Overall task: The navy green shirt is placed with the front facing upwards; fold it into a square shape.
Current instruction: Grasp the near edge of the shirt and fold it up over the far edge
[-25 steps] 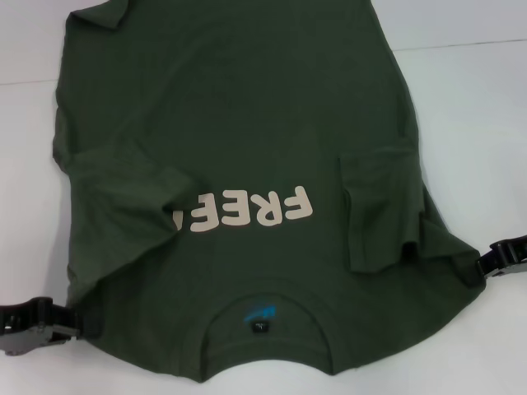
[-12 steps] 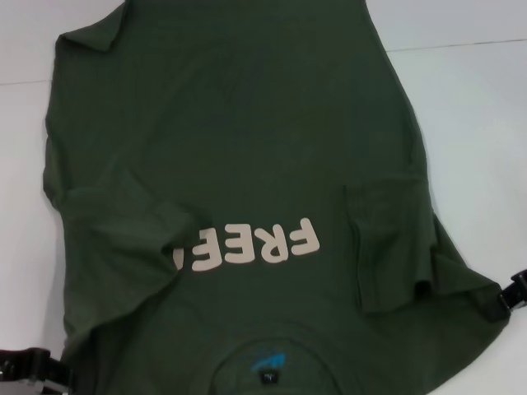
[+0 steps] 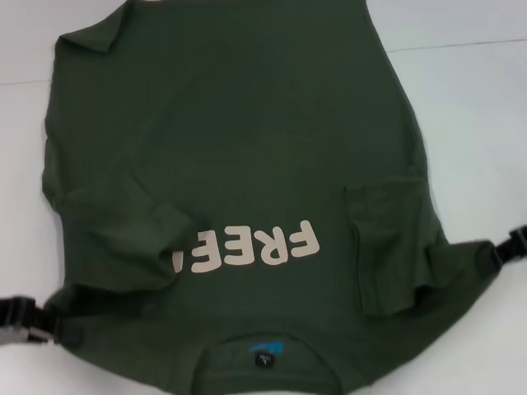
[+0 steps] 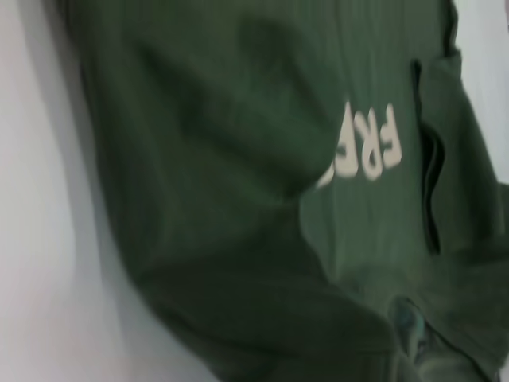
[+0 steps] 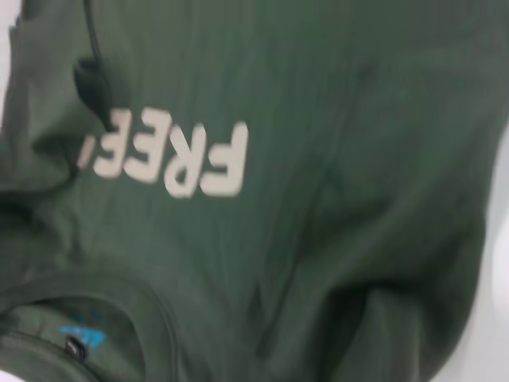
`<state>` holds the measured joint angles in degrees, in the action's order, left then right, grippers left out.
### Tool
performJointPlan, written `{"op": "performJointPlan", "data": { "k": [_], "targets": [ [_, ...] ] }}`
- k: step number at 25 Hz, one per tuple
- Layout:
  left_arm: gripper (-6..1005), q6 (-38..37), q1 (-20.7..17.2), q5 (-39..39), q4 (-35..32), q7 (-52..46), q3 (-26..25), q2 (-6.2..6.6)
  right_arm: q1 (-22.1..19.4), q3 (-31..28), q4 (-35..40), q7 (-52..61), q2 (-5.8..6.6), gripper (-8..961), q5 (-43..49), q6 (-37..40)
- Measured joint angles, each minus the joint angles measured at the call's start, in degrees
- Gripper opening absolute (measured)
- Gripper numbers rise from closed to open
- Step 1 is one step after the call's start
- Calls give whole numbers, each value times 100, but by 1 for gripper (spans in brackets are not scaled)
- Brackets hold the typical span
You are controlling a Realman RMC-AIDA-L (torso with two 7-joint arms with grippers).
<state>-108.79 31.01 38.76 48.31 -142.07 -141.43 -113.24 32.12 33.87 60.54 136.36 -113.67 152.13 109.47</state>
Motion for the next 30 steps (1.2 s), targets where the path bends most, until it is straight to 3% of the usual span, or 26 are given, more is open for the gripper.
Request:
{"op": "performJointPlan", "data": {
  "k": [3,4,13,25,30],
  "targets": [
    [20,10,101,0,-10,-13,-24,36,211,-45,-27,45,59,3,-109,-98],
    [20,113,334,2,-38,-21,-63,85,278,-58,-43,53,70,3,-126,-140],
    [20,947,934,7,-277,-45,-211,66,899,-101,-569,266,203,2,-199,-1058],
    [21,2469,1450,286,-624,-181,-272,-54,868,-128,-664,493,228,3,-969,-2153],
    [21,3149,1511,483,-641,-278,-231,-127,851,-136,-777,495,177,3,-1358,-2724]
  ]
}}
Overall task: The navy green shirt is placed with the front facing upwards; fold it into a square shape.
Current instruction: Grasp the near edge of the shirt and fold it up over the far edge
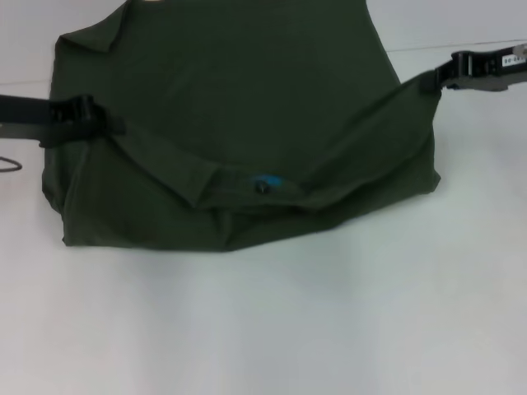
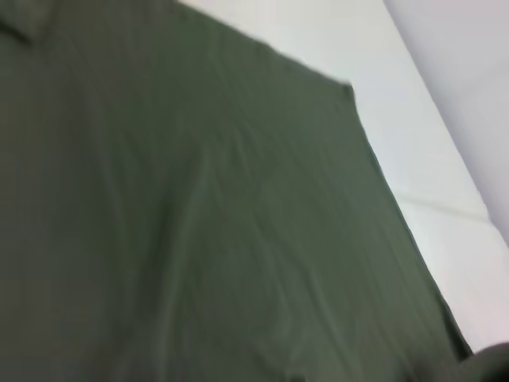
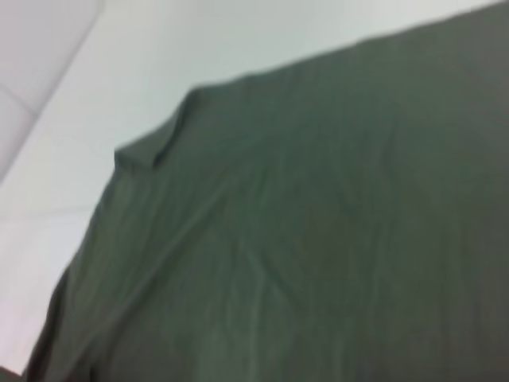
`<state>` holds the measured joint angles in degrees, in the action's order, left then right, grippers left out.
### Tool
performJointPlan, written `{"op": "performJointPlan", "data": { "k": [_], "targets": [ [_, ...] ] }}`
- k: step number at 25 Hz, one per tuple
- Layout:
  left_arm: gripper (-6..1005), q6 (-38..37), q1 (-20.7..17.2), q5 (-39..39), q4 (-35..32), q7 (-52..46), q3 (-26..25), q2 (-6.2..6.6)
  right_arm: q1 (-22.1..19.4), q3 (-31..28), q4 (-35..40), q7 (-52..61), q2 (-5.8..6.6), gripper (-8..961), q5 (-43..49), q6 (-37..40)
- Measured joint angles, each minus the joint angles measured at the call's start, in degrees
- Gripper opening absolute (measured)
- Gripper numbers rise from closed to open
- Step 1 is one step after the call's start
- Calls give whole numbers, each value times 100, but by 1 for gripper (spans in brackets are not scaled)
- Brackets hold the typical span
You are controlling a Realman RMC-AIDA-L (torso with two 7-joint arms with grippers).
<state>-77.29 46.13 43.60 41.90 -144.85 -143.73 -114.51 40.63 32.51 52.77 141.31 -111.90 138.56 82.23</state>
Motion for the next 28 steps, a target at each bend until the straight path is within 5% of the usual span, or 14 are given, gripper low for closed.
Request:
{"op": "performJointPlan", "data": {
  "k": [17,24,28],
  "targets": [
    [21,1739,-19,298,-222,207,12,-438,41,65,-1044,-421,-163,2,-710,-2007],
    [21,2097,-3,685,-233,374,19,-474,-5,57,-1146,-675,-199,3,-1193,-2418],
    [20,2384,2,707,-281,512,97,-521,24,71,-1273,-884,-317,2,-1196,-2692]
  ]
}}
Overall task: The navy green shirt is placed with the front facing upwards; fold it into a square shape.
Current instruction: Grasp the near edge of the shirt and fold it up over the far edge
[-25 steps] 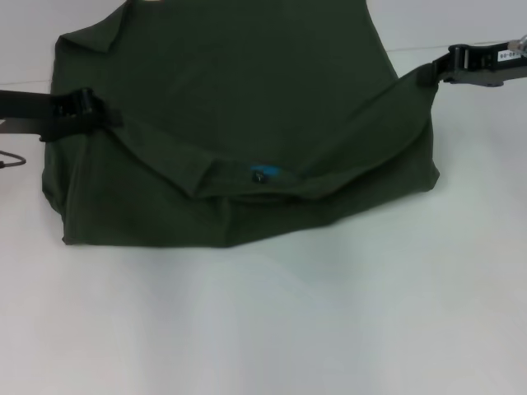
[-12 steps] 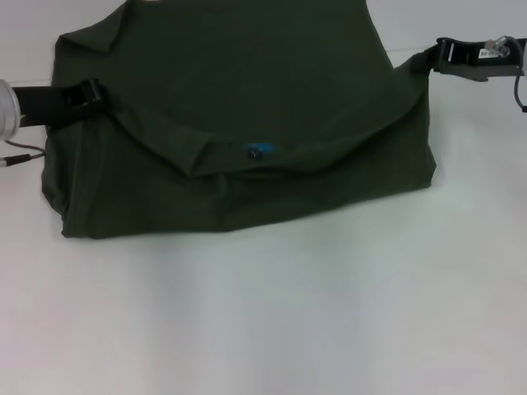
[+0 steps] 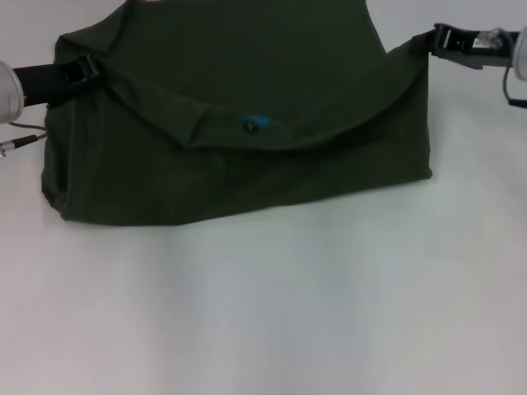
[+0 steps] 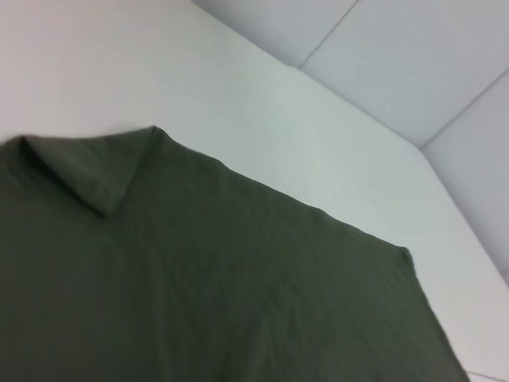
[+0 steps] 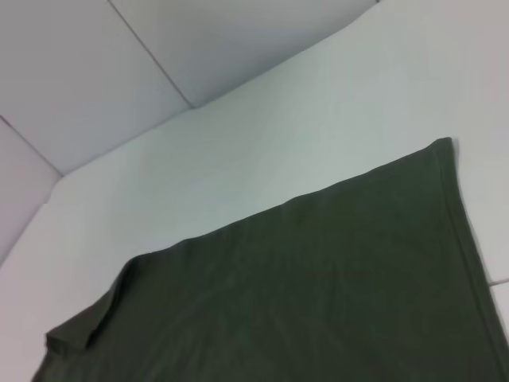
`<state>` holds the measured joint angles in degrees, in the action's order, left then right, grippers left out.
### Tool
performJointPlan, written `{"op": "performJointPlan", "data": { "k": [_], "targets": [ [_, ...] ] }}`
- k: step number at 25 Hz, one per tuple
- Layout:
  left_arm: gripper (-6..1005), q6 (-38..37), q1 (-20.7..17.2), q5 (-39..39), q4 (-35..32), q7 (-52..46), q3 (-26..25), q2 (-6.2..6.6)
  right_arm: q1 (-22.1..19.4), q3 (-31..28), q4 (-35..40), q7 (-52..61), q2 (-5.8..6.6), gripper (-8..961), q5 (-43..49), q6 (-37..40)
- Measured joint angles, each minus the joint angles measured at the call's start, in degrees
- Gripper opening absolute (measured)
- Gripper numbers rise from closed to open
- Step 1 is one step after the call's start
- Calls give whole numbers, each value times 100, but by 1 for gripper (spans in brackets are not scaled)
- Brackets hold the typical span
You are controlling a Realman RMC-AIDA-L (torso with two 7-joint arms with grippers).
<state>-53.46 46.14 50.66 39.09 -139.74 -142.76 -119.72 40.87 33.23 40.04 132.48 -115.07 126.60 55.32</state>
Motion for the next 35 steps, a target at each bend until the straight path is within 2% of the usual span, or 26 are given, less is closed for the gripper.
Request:
{"op": "performJointPlan", "data": {
  "k": [4,15,22,28,35],
  "targets": [
    [20,319,33,14,-89,208,39,-49,42,7,-91,-207,-78,1,-12,-366],
    [20,569,207,20,-96,318,138,-60,180,26,-120,-410,-121,3,-303,-776],
    [20,618,264,23,-154,369,146,-25,53,-21,-92,-372,-115,2,-304,-813],
    [20,927,391,23,-269,403,384,-87,-23,-30,-92,-350,-88,2,-304,-787],
    [20,1131,470,23,-303,346,597,-133,18,-1,-85,-392,-113,3,-302,-875]
  ]
}}
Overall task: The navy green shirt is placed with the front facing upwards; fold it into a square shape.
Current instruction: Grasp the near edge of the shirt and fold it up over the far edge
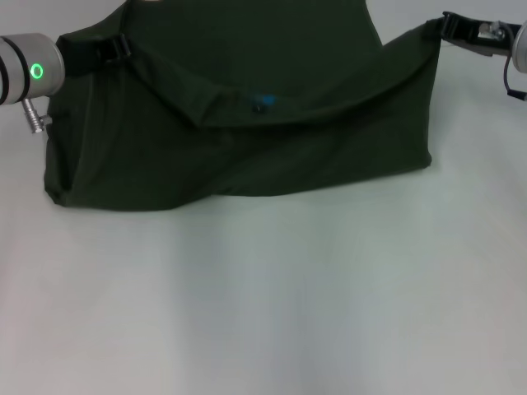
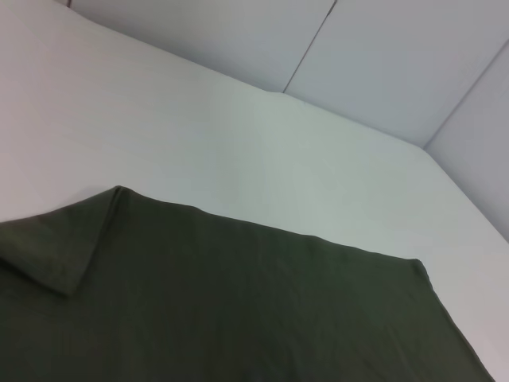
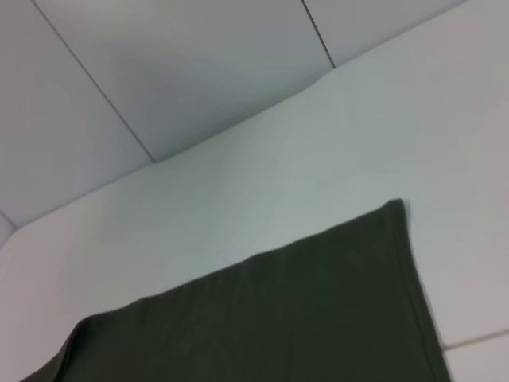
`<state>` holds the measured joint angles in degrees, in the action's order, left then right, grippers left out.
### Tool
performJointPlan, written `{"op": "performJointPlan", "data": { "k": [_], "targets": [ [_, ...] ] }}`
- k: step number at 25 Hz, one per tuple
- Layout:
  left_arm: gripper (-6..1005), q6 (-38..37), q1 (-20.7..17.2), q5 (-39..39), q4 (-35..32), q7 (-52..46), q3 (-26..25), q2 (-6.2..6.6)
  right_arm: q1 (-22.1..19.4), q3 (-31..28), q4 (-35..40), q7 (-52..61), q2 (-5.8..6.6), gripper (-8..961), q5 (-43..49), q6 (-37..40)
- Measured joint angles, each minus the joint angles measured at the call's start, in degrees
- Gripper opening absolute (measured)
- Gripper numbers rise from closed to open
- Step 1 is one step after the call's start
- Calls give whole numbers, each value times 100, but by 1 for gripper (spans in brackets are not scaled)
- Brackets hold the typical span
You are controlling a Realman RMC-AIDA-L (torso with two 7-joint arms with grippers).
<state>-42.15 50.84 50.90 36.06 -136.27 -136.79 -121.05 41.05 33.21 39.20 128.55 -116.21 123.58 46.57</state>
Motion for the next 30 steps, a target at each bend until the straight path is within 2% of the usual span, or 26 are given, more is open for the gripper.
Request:
{"op": "performJointPlan", "data": {
  "k": [9,30],
  "targets": [
    [21,61,-51,-6,33,-88,-29,23,188,78,6,-22,29,3,5,-215],
    [20,294,-50,-63,50,-155,74,4,260,380,-43,-24,37,3,-1,-377]
  ]
}}
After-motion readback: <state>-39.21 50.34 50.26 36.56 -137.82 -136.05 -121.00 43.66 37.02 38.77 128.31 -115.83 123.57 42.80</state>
